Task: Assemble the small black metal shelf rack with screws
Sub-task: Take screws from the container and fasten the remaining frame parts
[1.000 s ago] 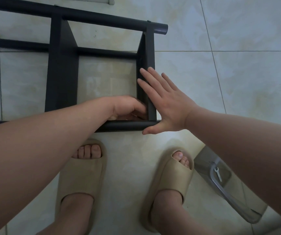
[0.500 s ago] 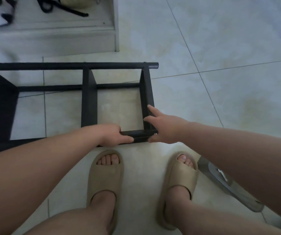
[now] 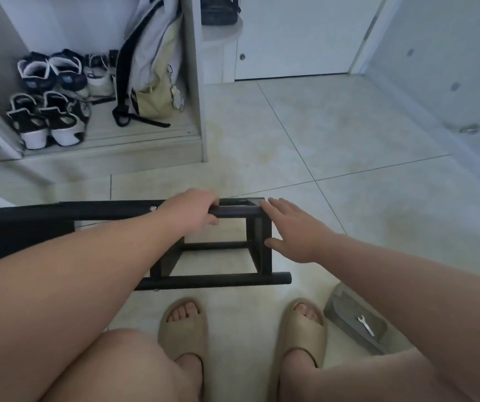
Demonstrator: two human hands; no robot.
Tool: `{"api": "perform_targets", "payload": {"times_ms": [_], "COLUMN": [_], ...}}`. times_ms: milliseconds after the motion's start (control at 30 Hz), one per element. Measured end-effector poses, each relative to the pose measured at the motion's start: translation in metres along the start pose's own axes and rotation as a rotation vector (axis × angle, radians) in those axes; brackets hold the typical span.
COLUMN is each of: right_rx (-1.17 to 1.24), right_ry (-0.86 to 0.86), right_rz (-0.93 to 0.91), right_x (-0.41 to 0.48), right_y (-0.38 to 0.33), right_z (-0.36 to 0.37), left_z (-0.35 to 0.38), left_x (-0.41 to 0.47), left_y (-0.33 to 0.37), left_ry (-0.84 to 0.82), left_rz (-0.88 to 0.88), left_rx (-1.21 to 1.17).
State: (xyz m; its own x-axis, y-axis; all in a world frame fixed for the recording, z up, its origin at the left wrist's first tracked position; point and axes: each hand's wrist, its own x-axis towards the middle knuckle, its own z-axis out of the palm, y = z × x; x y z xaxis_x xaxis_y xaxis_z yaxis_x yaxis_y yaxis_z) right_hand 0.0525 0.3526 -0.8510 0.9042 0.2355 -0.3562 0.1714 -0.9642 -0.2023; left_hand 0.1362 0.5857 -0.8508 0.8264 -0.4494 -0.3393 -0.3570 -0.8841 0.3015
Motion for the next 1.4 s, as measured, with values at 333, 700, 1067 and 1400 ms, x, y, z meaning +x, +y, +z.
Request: {"api": "perform_targets", "payload": {"times_ms": [333, 700, 1067, 1400], "right_rx": [0.060, 0.145, 0.158, 0.020], "right_ry": [0.103, 0.160, 0.122, 0.050], "right_rz": [0.093, 0.184, 0.129, 0.205], "right_x": [0.025, 0.118, 0.109, -0.021], "right_y": [0.013, 0.020, 0.019, 0.066], "right_z": [0.016, 0.025, 0.022, 0.010], "left_z": [0.014, 0.026, 0.022, 0.027], "left_x": [0.024, 0.086, 0.081, 0.036], "left_y": [0.007, -0.018, -0.024, 0.068], "left_ry": [0.129, 0.268, 0.272, 0.235], "left_rz": [-0.093, -0.263, -0.450, 0.011], "left_rx": [0.114, 0.120, 0.081, 0.202]}}
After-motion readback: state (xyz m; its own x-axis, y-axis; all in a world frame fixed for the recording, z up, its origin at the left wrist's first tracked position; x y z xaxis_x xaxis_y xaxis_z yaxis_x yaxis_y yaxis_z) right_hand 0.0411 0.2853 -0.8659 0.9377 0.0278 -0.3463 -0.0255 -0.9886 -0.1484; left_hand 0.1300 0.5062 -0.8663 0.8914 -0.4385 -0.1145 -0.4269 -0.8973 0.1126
